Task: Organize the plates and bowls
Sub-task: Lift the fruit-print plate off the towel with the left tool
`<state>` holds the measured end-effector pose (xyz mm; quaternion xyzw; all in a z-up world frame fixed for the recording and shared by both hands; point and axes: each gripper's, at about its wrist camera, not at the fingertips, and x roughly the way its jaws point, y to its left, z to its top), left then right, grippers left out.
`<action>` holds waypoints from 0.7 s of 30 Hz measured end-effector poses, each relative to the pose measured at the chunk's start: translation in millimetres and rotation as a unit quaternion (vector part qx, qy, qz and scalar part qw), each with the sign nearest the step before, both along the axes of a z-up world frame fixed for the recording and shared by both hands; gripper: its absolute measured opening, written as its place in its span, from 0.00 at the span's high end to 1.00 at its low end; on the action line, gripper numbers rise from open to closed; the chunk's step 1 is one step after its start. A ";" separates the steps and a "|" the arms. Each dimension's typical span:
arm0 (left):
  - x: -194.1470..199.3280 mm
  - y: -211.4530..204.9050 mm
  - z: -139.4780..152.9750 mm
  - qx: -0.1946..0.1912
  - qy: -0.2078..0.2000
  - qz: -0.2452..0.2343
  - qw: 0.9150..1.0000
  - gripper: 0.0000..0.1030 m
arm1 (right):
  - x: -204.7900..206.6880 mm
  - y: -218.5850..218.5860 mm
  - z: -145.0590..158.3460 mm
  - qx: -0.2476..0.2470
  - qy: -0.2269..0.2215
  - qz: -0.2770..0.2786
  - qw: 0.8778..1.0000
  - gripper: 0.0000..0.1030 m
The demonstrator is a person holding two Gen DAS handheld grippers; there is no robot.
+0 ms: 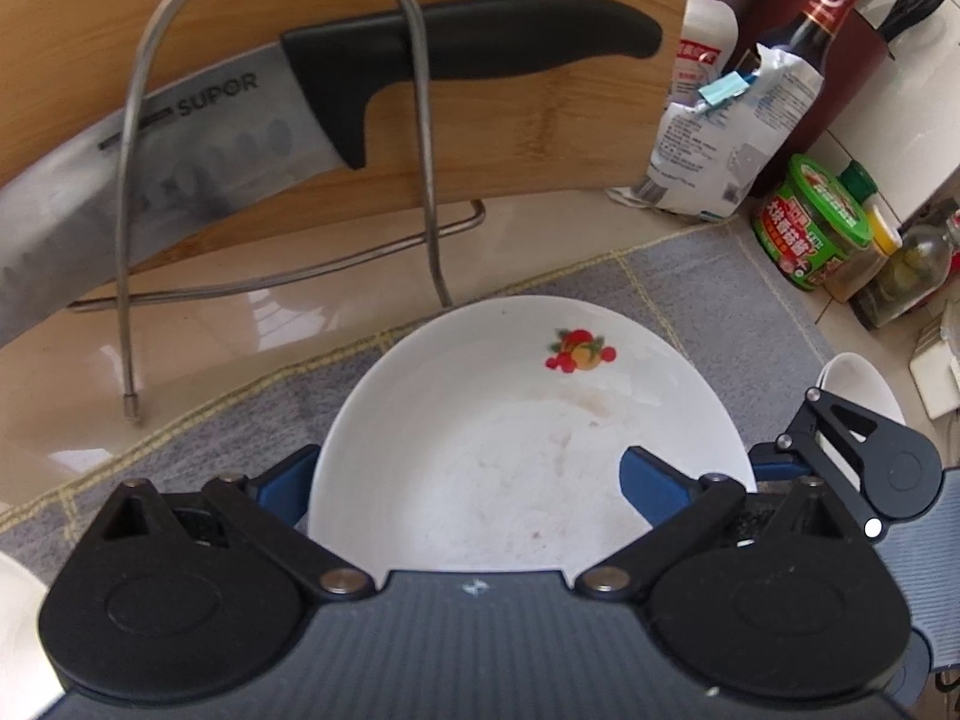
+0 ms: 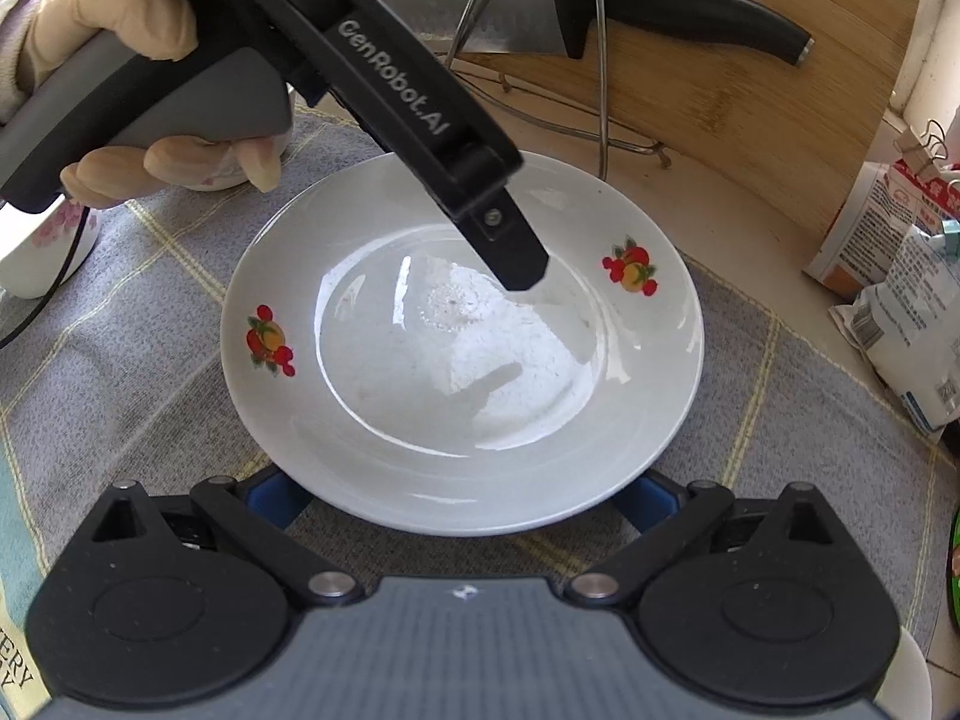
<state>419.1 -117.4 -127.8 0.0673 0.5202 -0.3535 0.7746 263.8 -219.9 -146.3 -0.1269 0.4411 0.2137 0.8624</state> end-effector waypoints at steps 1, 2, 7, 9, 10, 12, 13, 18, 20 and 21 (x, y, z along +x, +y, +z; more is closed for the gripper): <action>0.2 -1.1 0.0 0.003 0.001 -0.002 1.000 0.01 | 0.6 0.5 -0.1 0.000 0.000 -0.001 1.000 0.00; 0.2 -2.6 -0.3 0.006 0.001 -0.005 1.000 0.01 | 0.8 0.8 -0.1 0.000 0.000 -0.002 1.000 0.00; 1.6 -4.2 -2.5 0.002 0.005 -0.012 1.000 0.01 | 2.2 3.4 0.2 -0.001 0.000 -0.003 1.000 0.00; 3.2 -3.9 -2.9 0.000 0.008 -0.016 1.000 0.01 | 2.2 3.4 0.3 0.000 -0.001 -0.003 1.000 0.00; 4.2 -3.3 -3.1 -0.001 0.009 -0.017 1.000 0.01 | 1.8 3.4 0.5 0.000 -0.001 -0.003 1.000 0.00; 6.0 -3.3 -3.6 -0.004 0.012 -0.022 1.000 0.01 | 1.6 3.7 0.5 0.000 -0.001 -0.003 1.000 0.00; 7.3 -2.7 -3.3 -0.006 0.014 -0.024 1.000 0.01 | 1.9 4.6 0.5 0.000 -0.001 -0.003 1.000 0.00; 10.3 -6.5 -3.2 -0.004 0.018 -0.039 0.999 0.01 | 1.4 4.7 -0.1 0.000 -0.003 -0.003 1.000 0.00; 11.4 -8.0 -2.9 -0.002 0.019 -0.048 0.999 0.01 | 1.6 5.0 0.0 0.000 -0.003 -0.003 1.000 0.00; 12.4 -8.1 -2.8 -0.002 0.022 -0.052 0.998 0.01 | 1.8 5.1 0.1 0.000 -0.002 -0.003 1.000 0.00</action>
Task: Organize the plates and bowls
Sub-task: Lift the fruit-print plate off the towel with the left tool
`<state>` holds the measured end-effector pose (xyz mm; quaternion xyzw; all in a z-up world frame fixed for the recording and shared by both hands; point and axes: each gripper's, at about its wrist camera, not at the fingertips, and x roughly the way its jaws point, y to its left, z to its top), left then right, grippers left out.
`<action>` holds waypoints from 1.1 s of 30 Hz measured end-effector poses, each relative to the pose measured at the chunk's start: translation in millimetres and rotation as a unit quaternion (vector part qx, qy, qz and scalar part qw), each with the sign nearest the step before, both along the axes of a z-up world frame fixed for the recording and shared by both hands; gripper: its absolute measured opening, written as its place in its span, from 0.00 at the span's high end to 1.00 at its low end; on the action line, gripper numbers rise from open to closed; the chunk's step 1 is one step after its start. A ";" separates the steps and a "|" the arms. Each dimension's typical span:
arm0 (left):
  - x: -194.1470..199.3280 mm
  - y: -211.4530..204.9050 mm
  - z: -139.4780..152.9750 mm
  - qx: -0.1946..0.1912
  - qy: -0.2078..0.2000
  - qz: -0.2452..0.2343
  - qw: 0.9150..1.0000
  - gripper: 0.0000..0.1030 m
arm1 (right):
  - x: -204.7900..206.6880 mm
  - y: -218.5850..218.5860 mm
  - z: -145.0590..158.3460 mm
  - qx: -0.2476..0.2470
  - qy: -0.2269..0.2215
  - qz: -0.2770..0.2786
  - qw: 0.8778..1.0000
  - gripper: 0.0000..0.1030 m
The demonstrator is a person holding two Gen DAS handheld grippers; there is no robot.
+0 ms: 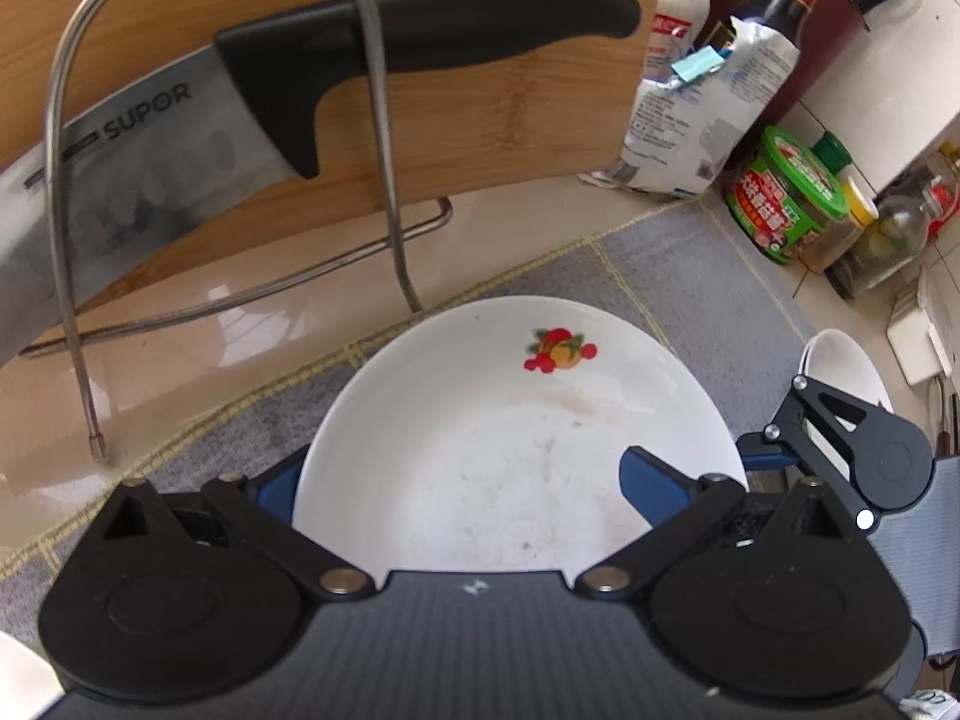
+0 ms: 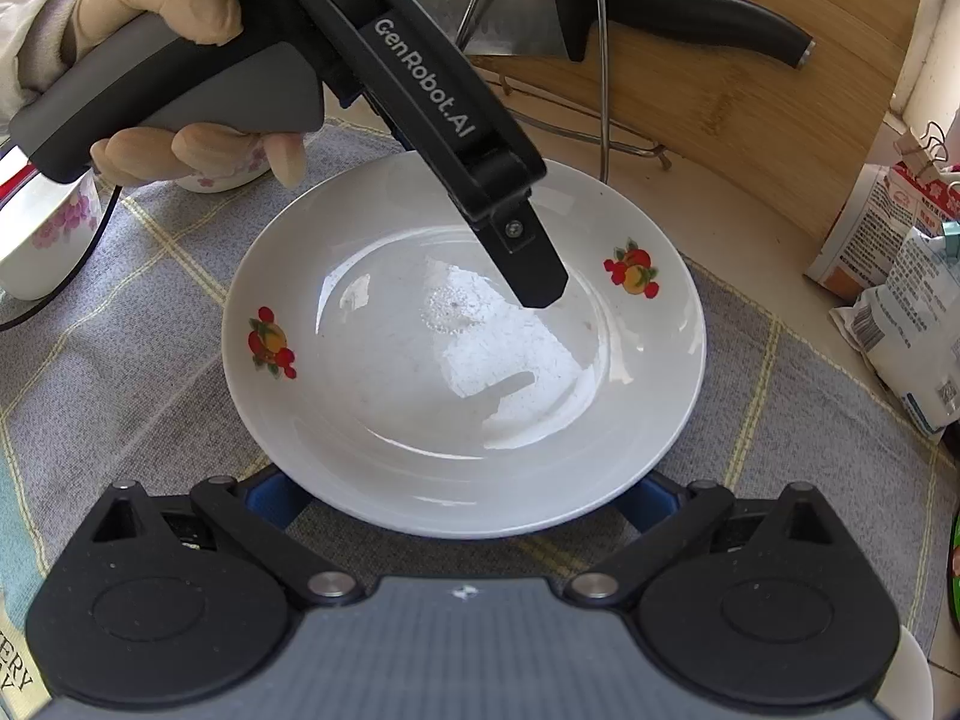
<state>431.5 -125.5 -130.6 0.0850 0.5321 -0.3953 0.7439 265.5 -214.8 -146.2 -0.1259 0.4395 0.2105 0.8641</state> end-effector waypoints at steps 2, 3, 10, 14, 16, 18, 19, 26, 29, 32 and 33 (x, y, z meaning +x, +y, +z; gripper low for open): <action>1.7 -0.7 0.3 0.005 0.005 -0.012 1.000 0.01 | 0.3 0.5 -0.6 0.000 0.000 0.000 1.000 0.00; 2.9 -1.5 0.6 0.009 0.009 -0.018 1.000 0.01 | 0.3 0.7 -0.5 -0.001 0.000 0.000 1.000 0.00; 11.2 -7.4 2.0 0.033 0.040 -0.048 0.997 0.02 | 1.3 -1.4 -1.5 0.002 -0.004 0.002 1.000 0.00; 15.3 -8.4 1.5 0.037 0.056 -0.059 0.996 0.02 | 1.4 -3.1 -2.4 0.002 -0.006 0.003 1.000 0.00; 16.9 -9.4 1.3 0.041 0.061 -0.065 0.995 0.02 | 1.8 -2.8 -1.6 0.000 -0.004 0.003 1.000 0.00; 17.4 -11.4 1.2 0.044 0.062 -0.072 0.994 0.02 | 1.0 -2.6 -0.2 0.000 -0.004 0.004 1.000 0.00; 18.0 -12.5 1.0 0.046 0.062 -0.076 0.994 0.02 | 1.2 -3.0 -0.2 0.000 -0.004 0.005 1.000 0.00; 21.3 -13.2 0.4 0.048 0.068 -0.084 0.993 0.02 | 2.7 -3.8 0.2 0.001 -0.006 0.007 1.000 0.00; 20.2 -14.5 0.0 0.050 0.064 -0.083 0.993 0.02 | 2.4 -3.6 0.1 0.001 -0.007 0.008 1.000 0.00; 20.5 -15.1 0.0 0.054 0.062 -0.081 0.993 0.02 | 2.6 -3.6 0.3 0.001 -0.007 0.007 1.000 0.00; 20.8 -15.7 -0.3 0.054 0.063 -0.081 0.993 0.02 | 2.7 -3.5 0.2 0.001 -0.007 0.007 1.000 0.00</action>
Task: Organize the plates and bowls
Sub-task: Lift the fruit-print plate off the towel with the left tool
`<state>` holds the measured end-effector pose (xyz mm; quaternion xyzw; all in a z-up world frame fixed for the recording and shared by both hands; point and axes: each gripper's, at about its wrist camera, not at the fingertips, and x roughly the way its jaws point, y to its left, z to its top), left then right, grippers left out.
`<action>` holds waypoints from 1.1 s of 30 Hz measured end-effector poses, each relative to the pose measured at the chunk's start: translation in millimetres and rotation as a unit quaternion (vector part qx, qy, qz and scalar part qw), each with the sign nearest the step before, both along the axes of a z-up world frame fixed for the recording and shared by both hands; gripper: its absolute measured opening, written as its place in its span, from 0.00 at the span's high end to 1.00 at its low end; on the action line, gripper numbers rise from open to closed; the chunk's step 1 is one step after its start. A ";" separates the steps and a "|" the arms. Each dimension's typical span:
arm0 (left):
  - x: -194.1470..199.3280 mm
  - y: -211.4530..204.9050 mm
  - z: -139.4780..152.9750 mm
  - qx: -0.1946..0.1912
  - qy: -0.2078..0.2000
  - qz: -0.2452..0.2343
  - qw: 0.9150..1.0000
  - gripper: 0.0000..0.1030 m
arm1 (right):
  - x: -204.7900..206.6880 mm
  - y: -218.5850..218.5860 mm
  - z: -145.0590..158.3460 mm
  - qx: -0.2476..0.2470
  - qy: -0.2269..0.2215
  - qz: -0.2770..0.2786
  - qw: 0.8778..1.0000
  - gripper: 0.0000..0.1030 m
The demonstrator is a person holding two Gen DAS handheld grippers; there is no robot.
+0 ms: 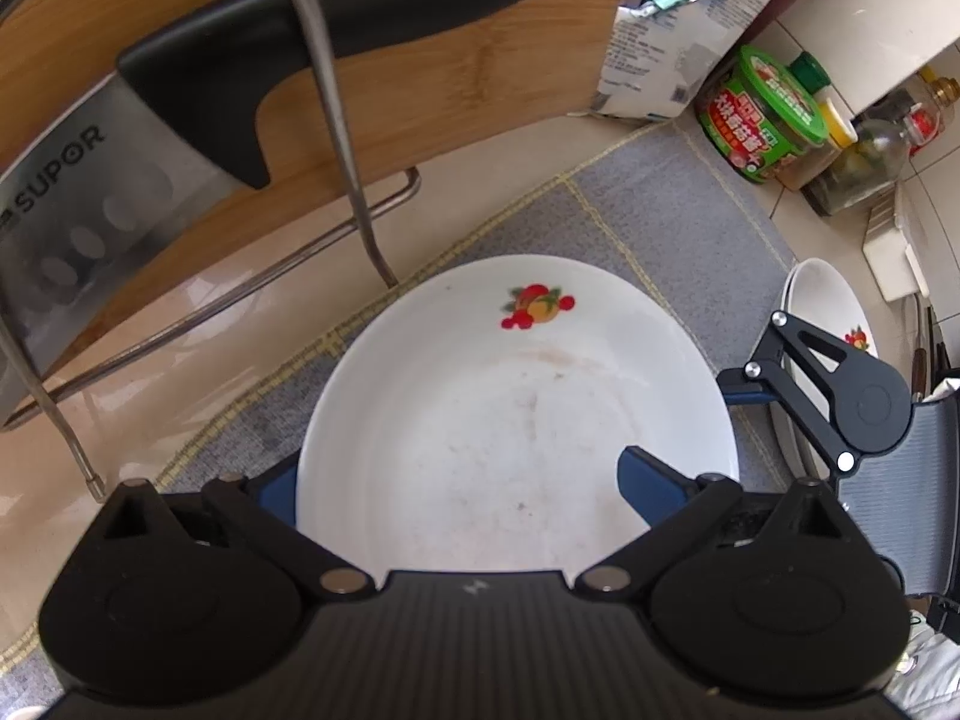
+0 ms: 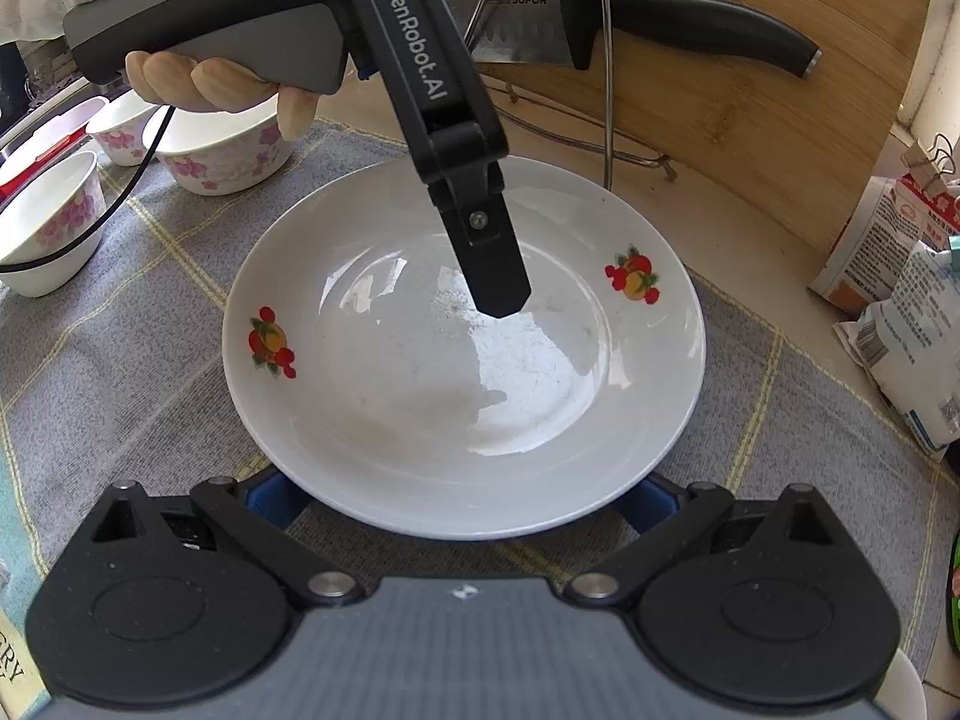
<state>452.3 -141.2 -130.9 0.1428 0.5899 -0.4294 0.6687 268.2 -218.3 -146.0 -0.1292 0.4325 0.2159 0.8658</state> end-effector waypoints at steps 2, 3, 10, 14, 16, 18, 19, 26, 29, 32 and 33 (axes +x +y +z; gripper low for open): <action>0.8 -0.8 -0.5 0.002 0.001 -0.004 1.000 0.02 | 0.1 -0.4 -0.1 0.000 0.000 0.001 1.000 0.00; 0.7 -0.6 -0.4 0.002 0.001 -0.005 1.000 0.02 | 0.1 -0.3 -0.1 0.000 -0.001 0.001 1.000 0.00; -3.0 0.2 2.0 -0.002 -0.003 -0.008 1.000 0.02 | 0.0 0.3 0.2 -0.001 0.000 -0.002 1.000 0.00; -6.3 1.6 5.8 -0.003 -0.014 -0.011 1.000 0.02 | 0.2 2.0 0.8 -0.002 0.000 -0.002 1.000 0.00; -7.2 1.9 6.4 -0.001 -0.017 -0.012 1.000 0.02 | 0.4 3.7 1.6 -0.002 0.000 -0.003 1.000 0.00; -7.2 3.5 6.6 -0.004 -0.015 -0.011 1.000 0.02 | -0.5 4.6 3.0 -0.002 -0.002 -0.001 1.000 0.00; -6.9 4.7 6.6 -0.005 -0.013 -0.010 1.000 0.02 | -0.9 4.7 4.0 -0.002 -0.003 0.000 1.000 0.00; -11.2 9.3 13.1 -0.008 -0.018 -0.007 1.000 0.02 | -6.3 5.4 13.1 0.001 -0.007 0.001 1.000 0.00; -14.7 10.7 18.0 -0.011 -0.021 -0.008 1.000 0.02 | -9.3 4.4 17.5 0.005 -0.006 0.000 1.000 0.00; -19.4 11.6 23.1 -0.013 -0.025 -0.010 1.000 0.02 | -13.5 4.6 21.9 -0.001 -0.010 0.001 1.000 0.00; -21.2 11.7 24.9 -0.014 -0.026 -0.011 1.000 0.02 | -15.2 4.8 23.4 -0.002 -0.011 0.002 1.000 0.00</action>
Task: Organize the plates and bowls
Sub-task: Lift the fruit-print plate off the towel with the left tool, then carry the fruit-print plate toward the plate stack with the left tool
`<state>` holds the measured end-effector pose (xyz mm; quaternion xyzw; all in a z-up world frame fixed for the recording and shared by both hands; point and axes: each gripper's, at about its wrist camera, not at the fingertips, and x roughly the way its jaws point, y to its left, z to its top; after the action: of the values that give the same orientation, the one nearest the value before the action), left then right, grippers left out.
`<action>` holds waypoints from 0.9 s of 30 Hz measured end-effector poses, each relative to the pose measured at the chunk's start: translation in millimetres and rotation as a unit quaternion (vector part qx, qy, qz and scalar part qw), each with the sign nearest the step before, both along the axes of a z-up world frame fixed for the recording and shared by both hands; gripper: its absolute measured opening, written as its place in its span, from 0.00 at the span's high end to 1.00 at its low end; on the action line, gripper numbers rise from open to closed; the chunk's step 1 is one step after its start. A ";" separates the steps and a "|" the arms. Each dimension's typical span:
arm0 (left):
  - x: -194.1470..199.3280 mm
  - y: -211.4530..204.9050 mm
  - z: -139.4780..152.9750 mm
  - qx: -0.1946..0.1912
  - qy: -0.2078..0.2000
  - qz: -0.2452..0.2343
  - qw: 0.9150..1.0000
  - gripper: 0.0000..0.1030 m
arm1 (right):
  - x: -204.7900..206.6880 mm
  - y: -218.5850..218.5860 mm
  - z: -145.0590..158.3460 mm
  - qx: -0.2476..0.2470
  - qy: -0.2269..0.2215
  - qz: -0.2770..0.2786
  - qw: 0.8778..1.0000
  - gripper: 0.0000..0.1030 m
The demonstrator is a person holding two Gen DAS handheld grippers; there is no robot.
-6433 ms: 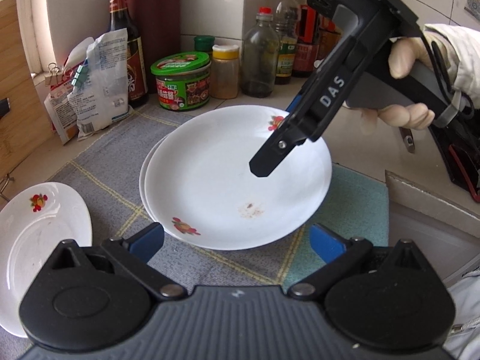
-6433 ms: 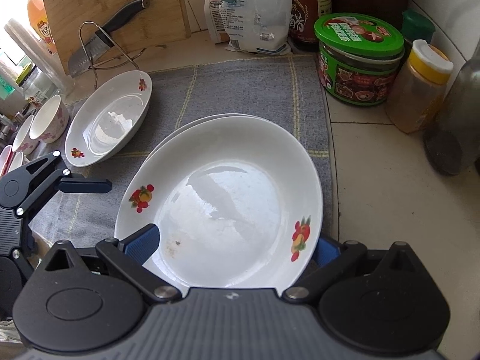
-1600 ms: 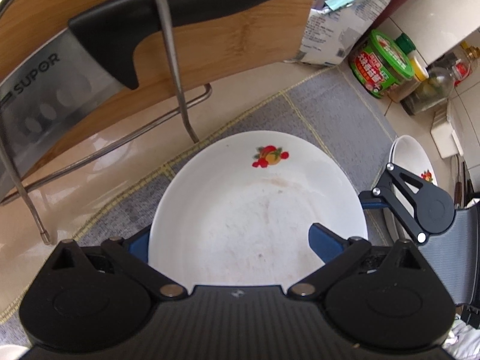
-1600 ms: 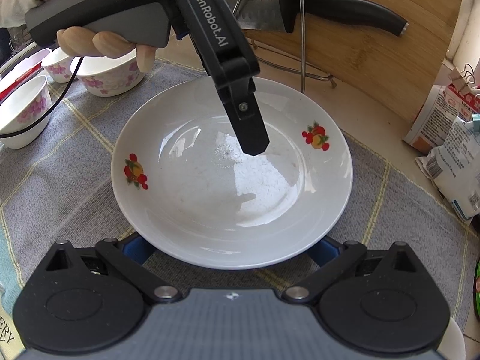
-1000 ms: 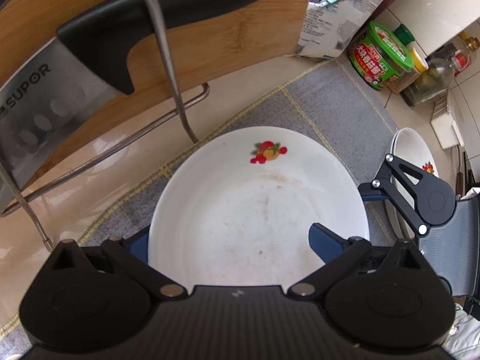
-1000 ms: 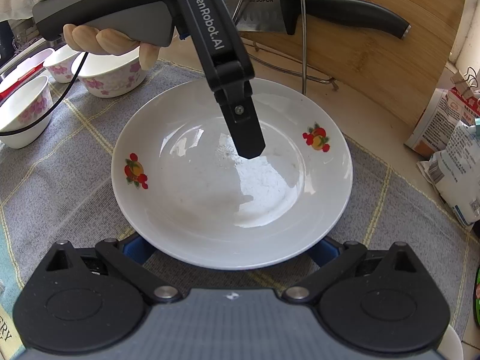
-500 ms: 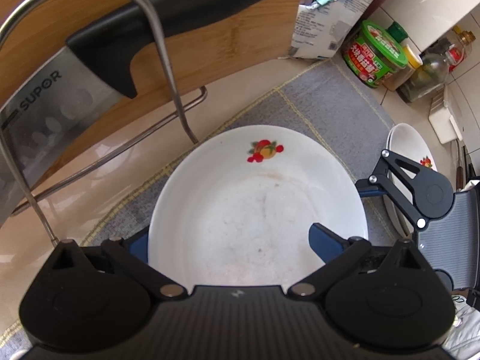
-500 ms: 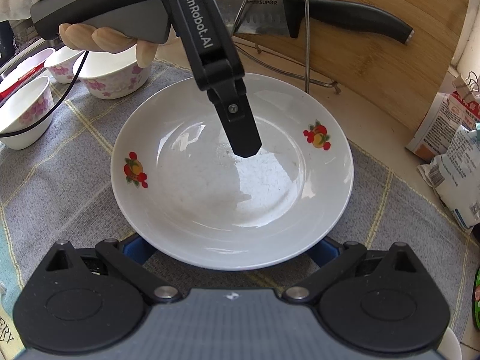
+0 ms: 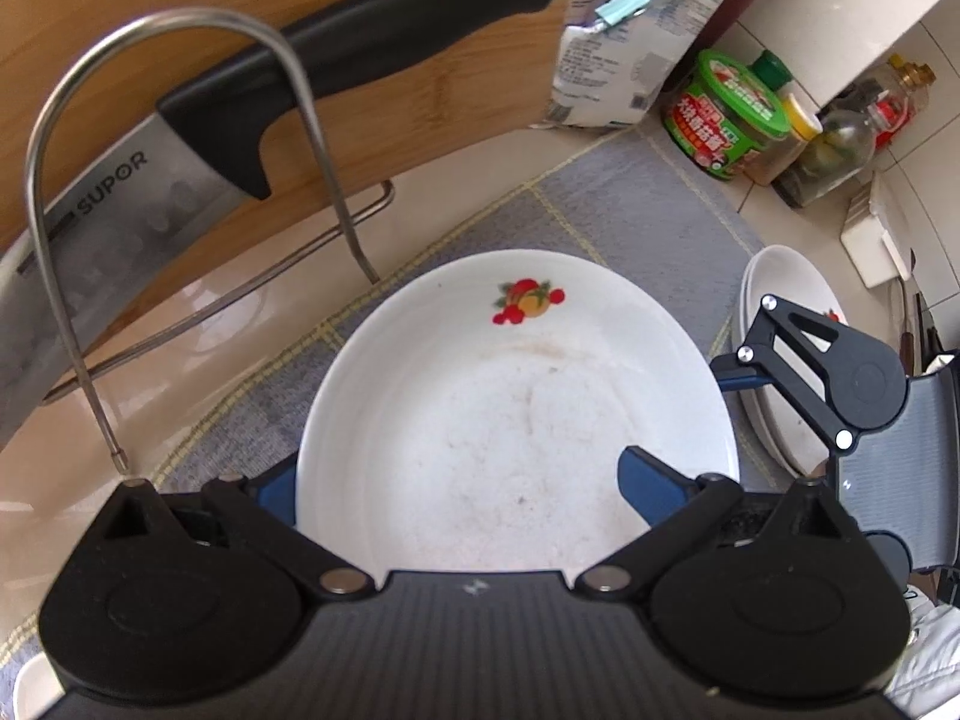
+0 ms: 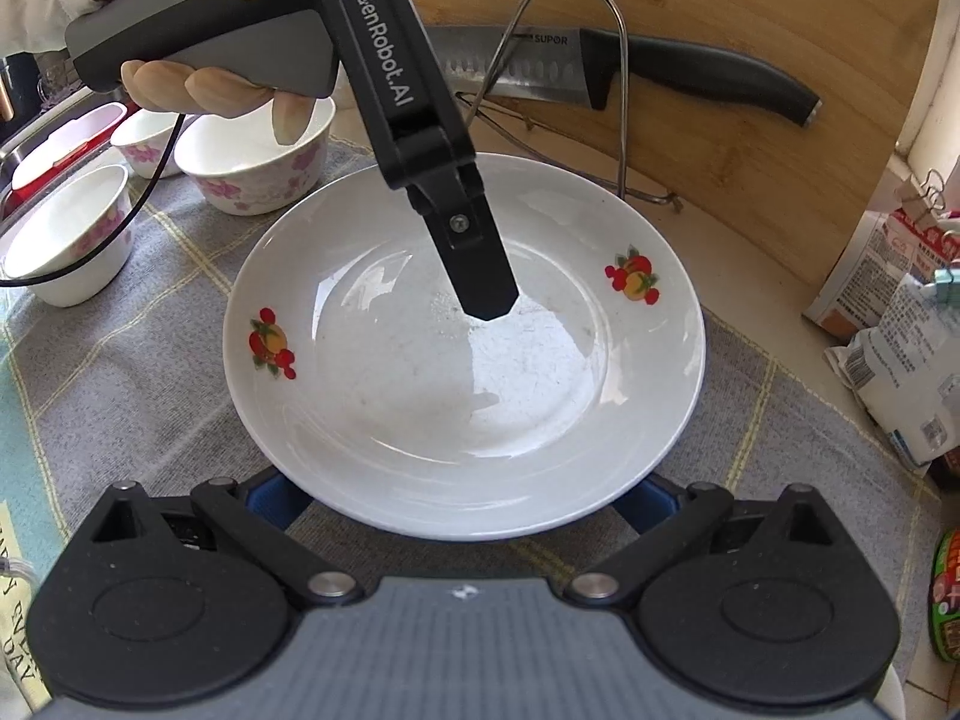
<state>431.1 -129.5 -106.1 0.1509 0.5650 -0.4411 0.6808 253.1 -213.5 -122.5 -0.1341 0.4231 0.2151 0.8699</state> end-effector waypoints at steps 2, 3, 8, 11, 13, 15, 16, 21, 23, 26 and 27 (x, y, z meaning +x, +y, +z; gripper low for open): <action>-3.9 -1.3 3.0 -0.001 -0.003 -0.002 1.000 0.02 | -4.2 -0.5 3.2 0.002 -0.001 -0.001 1.000 0.00; -5.7 -1.4 4.6 -0.001 -0.004 -0.003 1.000 0.02 | -6.1 -0.6 4.9 0.004 0.000 -0.002 1.000 0.00; -15.7 -2.4 13.0 -0.006 -0.011 -0.010 1.000 0.02 | -15.5 0.5 13.8 0.007 -0.001 -0.006 1.000 0.00; -21.9 -4.0 18.0 -0.007 -0.014 -0.016 1.000 0.02 | -22.1 0.2 16.6 0.010 0.000 -0.009 1.000 0.00; -26.4 -5.6 21.6 -0.007 -0.018 -0.020 1.000 0.02 | -27.2 0.0 19.0 0.009 -0.002 -0.012 1.000 0.00; -30.6 -7.5 25.1 -0.008 -0.021 -0.024 0.999 0.02 | -32.5 1.6 20.6 0.007 -0.005 -0.016 1.000 0.00; -33.2 -8.1 26.8 -0.009 -0.022 -0.027 0.999 0.02 | -35.2 1.8 21.6 0.005 -0.007 -0.018 1.000 0.00; -45.4 -15.8 35.8 -0.009 -0.029 -0.040 0.999 0.02 | -51.1 2.6 27.5 0.004 -0.013 -0.028 1.000 0.00; -50.1 -18.6 38.7 -0.010 -0.032 -0.045 0.998 0.02 | -57.4 1.5 30.1 0.003 -0.016 -0.033 0.999 0.00; -57.4 -23.6 41.8 -0.011 -0.033 -0.052 0.998 0.02 | -66.8 0.7 32.6 0.001 -0.020 -0.040 0.999 0.00; -59.7 -25.9 42.5 -0.011 -0.034 -0.055 0.998 0.02 | -69.9 0.6 33.2 0.001 -0.020 -0.042 0.999 0.00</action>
<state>371.4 -155.4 -63.6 0.1889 0.5276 -0.4787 0.6758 183.1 -212.9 -89.4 -0.1194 0.4102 0.1757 0.8869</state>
